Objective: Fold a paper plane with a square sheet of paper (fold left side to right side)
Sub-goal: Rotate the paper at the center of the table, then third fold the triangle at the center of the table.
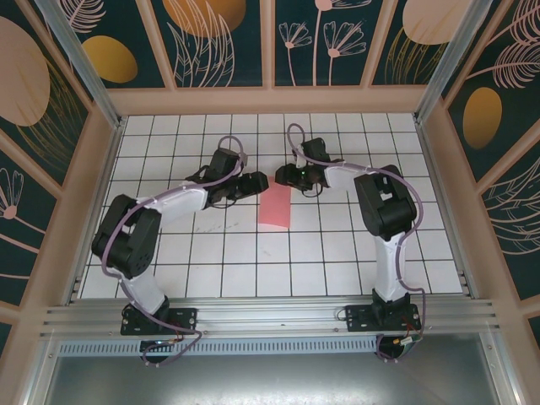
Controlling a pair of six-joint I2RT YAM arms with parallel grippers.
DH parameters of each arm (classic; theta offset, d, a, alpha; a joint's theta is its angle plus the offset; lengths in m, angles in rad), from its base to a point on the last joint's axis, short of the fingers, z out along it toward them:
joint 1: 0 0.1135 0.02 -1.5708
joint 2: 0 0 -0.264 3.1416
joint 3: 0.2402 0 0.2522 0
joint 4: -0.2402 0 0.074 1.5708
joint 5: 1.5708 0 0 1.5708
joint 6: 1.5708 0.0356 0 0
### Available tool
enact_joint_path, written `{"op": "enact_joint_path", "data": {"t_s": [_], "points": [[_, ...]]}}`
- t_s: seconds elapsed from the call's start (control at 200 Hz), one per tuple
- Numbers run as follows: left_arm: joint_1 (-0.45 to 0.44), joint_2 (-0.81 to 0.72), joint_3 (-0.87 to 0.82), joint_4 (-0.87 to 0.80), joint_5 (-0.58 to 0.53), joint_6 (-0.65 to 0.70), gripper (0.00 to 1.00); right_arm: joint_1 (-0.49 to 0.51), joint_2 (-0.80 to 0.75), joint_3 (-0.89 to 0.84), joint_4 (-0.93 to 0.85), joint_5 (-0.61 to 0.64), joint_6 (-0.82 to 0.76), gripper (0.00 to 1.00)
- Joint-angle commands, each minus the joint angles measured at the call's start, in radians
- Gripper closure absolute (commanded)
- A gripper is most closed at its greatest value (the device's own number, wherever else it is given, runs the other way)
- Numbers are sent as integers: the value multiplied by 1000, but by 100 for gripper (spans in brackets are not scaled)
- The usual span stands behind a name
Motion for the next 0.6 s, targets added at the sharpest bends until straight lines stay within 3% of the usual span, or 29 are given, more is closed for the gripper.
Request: {"op": "enact_joint_path", "data": {"t_s": [0.0,0.18,0.38,0.596], "points": [[0,-61,-35,-10,-65,8,29,7,15,51,3,-18,-40,47],[-1,-124,-73,6,-131,2,29,7,-88,74,-43,53,-98,43],[0,-122,-108,41,-102,-15,29,10,-229,-46,-43,105,-93,37],[-1,-39,-92,86,-13,-25,33,38,-234,-148,1,41,-34,49]]}}
